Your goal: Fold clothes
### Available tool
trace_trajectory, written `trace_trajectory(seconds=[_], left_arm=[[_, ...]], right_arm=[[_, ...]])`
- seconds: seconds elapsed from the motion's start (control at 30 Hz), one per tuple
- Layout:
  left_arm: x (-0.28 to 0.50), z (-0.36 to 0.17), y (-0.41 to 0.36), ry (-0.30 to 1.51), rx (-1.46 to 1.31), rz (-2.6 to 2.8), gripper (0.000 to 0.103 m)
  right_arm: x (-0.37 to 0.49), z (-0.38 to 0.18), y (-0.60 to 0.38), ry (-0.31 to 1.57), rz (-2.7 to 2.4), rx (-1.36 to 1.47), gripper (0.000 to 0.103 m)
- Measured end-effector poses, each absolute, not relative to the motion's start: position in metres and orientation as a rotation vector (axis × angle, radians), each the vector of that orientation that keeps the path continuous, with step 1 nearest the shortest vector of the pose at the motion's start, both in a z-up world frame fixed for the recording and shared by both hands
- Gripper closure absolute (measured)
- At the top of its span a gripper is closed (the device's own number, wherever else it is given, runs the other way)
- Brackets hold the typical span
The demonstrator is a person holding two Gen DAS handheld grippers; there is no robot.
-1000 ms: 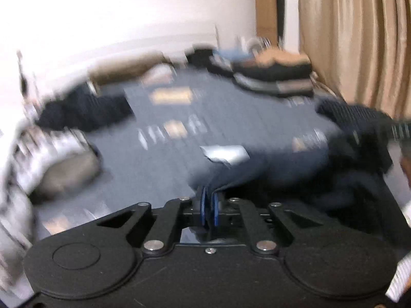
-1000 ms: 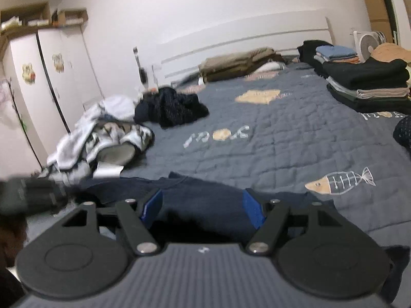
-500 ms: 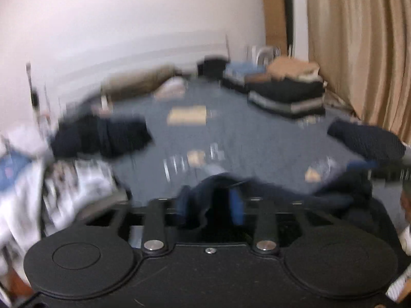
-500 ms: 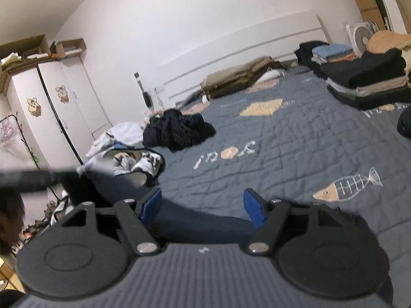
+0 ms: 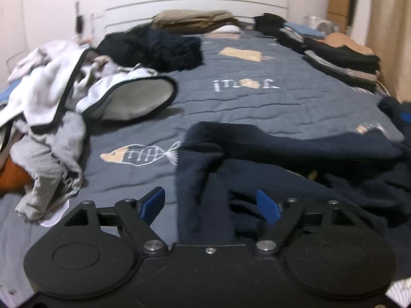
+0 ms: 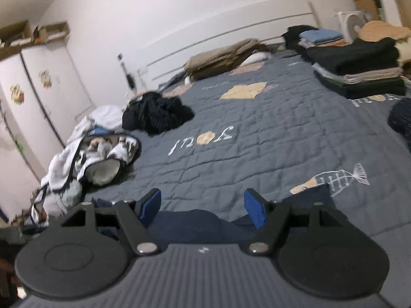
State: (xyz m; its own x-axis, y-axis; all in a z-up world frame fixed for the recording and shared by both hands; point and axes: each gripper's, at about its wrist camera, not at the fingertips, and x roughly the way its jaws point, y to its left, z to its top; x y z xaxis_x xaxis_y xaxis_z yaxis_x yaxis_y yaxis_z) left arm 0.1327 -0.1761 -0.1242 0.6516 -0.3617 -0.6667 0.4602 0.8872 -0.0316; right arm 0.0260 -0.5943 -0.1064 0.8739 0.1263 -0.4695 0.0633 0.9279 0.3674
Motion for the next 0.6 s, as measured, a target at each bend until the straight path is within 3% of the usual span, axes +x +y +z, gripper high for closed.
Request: trace_trajectory(seconds=[0.37,0.6], left_arm=[[0.197,-0.150,-0.172,0.827,-0.028,-0.480,0.025],[0.196,-0.167,-0.184,0.839,-0.007,-0.553,0.025]], right_arm=[[0.081,-0.135,-0.575,0.622,0.069,0.343,0.032],[0.117,-0.153,-0.555,0.744,0.174,0.245,0.031]])
